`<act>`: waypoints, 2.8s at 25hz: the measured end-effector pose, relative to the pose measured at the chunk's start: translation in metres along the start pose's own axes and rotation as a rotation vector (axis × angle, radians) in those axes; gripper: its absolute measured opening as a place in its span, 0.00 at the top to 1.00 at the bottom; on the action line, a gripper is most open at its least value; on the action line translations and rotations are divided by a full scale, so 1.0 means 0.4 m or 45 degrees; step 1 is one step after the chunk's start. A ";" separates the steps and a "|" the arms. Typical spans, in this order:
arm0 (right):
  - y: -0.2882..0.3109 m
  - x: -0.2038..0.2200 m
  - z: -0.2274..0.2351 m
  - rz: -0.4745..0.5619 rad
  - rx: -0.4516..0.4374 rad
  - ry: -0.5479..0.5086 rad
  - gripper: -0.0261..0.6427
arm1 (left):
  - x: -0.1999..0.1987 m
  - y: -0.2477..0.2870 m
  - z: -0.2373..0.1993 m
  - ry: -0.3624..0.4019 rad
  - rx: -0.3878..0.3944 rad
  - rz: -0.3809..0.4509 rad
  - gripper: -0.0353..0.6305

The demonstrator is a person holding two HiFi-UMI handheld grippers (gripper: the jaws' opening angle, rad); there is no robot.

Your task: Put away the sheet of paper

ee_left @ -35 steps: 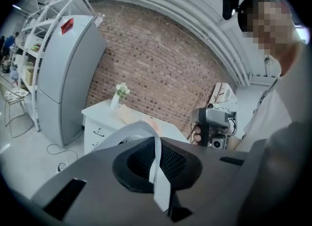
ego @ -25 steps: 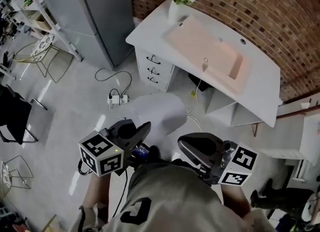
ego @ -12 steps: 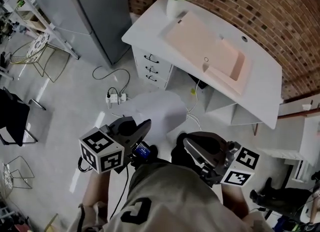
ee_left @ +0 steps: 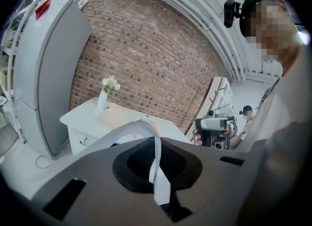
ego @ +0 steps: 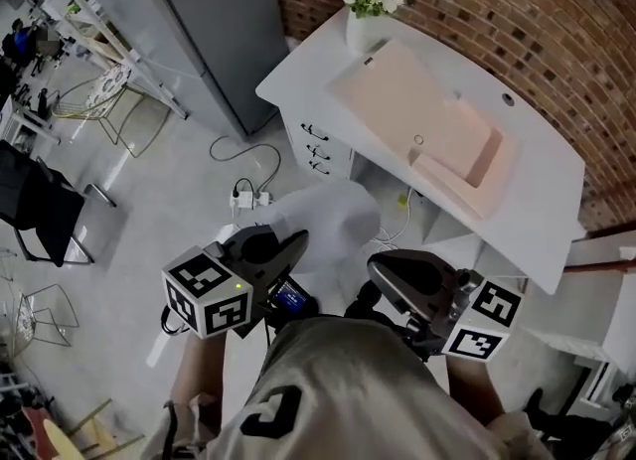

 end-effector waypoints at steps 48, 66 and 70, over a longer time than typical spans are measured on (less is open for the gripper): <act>0.009 -0.179 0.305 -0.108 -0.245 -0.009 0.93 | -0.158 0.263 -0.056 -0.009 -0.110 0.007 0.93; 0.121 -0.268 0.395 0.008 0.294 0.043 0.93 | -0.299 0.438 -0.358 0.068 0.332 -0.167 0.93; 0.133 -0.273 0.406 0.030 0.360 0.057 0.93 | -0.326 0.464 -0.390 0.095 0.388 -0.177 0.93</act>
Point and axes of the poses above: the fingertips, and each gripper's own axes: y forward along the fingers, z to its right, x out of its underside, the point moved 8 cm from there along -y, backward along the fingers
